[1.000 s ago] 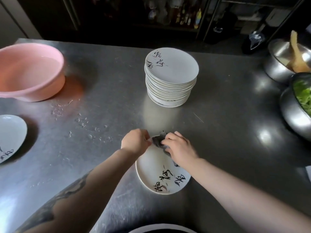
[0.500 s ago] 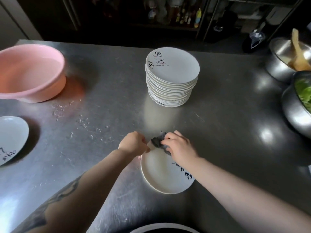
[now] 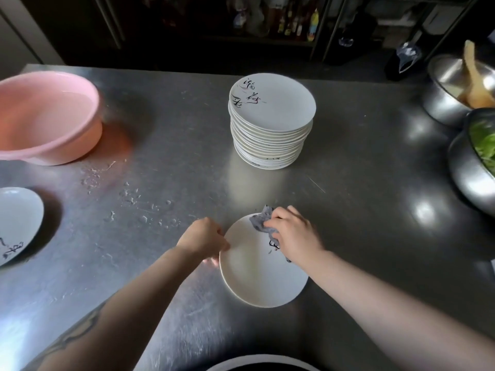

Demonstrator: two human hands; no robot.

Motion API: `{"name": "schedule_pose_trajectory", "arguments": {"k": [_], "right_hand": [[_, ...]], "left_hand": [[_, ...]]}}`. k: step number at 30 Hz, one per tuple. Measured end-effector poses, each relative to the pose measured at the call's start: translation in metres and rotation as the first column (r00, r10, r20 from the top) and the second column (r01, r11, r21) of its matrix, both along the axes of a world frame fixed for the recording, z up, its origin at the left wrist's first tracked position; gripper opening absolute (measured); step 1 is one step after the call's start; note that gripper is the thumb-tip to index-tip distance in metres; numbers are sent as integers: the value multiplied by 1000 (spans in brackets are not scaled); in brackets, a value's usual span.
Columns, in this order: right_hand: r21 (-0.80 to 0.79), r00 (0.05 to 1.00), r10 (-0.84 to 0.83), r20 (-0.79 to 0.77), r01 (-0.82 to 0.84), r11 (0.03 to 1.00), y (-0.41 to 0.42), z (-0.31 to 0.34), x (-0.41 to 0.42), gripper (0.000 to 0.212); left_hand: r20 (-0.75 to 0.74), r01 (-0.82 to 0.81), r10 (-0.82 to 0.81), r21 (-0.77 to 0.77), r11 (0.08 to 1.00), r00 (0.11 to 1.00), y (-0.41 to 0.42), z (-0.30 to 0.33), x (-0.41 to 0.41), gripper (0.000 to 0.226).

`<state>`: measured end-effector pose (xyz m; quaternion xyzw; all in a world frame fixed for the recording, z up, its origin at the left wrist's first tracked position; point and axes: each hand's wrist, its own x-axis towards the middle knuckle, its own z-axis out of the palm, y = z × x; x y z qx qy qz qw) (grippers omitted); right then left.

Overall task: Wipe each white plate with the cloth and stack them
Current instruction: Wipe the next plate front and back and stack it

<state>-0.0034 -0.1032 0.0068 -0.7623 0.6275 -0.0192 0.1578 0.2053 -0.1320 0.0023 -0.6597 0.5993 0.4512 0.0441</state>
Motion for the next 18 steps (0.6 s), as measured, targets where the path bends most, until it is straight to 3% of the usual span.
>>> {"name": "schedule_pose_trajectory", "arguments": {"k": [2,3,5,7,8,10,15,18], "right_hand": [[-20,1000,-21,4,21,1000,4,-4,-3,26],[-27,1000,-18,9,18,999,6,-5,-2,26],[-25,999,10,38,-9,1000,5,-7,6,24],[-30,994,68,89,-65,997,3,-6,14,26],[-29,990,95,103,-93,995,2,-5,16,28],[-18,989,108,99,-107,994,2,-4,15,29],[-21,996,-87,-6,87,996,4,-4,-4,32],[-9,998,-55,9,55,998,2,-4,3,31]], "left_hand": [[-25,127,-125,234,964,992,5,2,5,18],[-9,184,-188,261,948,982,5,3,3,21],[107,232,-241,91,969,965,1,2,-5,24],[177,176,-140,-212,961,974,-6,4,-14,22],[145,123,-83,-289,949,986,-8,4,-17,18],[64,31,-13,-290,957,998,-8,3,-17,17],[-6,-146,150,-279,949,989,16,-10,4,19],[17,-80,87,-258,963,996,25,-14,5,20]]}}
